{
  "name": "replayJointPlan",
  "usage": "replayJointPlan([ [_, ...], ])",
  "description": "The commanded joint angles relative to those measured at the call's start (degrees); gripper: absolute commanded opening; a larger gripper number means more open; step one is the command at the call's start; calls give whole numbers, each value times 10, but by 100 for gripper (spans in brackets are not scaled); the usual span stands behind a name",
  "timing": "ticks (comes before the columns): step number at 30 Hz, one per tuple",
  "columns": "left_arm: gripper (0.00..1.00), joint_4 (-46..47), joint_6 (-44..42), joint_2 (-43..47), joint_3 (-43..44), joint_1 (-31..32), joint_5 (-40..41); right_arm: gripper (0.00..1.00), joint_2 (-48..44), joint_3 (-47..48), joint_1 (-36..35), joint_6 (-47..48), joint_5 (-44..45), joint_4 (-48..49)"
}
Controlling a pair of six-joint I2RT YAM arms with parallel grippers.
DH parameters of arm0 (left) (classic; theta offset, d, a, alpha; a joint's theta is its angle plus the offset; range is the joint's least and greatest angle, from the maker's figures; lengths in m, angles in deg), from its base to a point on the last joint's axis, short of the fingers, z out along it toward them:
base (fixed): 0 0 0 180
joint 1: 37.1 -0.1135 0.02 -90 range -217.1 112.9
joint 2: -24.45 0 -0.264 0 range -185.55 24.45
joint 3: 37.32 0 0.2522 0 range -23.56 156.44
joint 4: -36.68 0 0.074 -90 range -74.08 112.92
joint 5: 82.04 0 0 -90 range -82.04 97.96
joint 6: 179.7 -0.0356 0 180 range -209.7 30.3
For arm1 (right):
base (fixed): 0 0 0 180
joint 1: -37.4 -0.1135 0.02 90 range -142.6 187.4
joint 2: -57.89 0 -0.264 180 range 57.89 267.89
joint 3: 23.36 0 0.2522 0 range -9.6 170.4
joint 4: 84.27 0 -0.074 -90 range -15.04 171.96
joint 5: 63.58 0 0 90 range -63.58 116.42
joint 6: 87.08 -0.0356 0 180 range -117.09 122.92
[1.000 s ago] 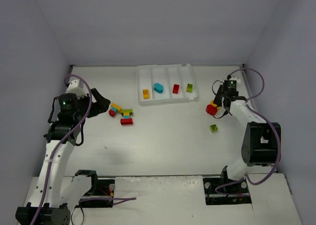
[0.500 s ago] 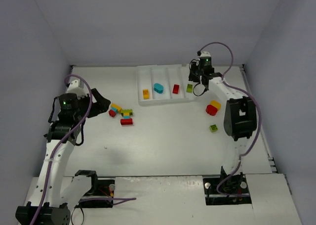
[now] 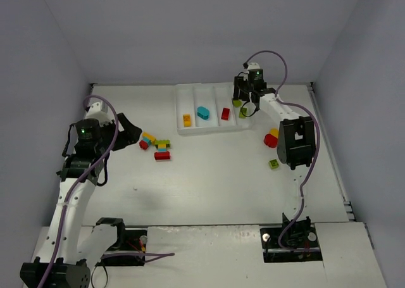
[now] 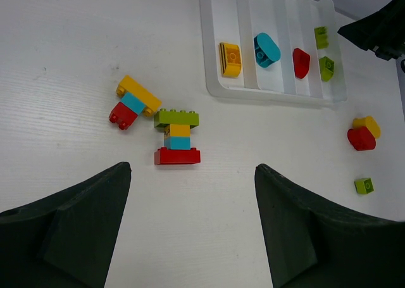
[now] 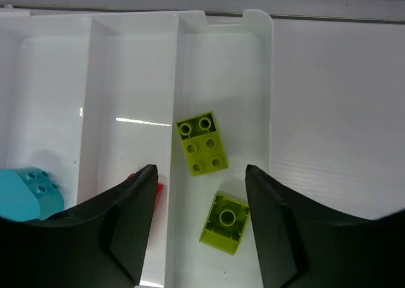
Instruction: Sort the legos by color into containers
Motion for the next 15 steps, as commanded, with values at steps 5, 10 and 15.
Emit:
replayJointPlan([
  [5, 73, 36, 1, -3, 21, -2, -11, 65, -41, -15, 0, -5, 0, 28],
  [10, 73, 36, -1, 1, 21, -2, -12, 64, -151, -127, 0, -37, 54, 32],
  [15, 73, 37, -2, 8, 21, -2, -15, 64, -328, -341, 14, -112, 139, 24],
])
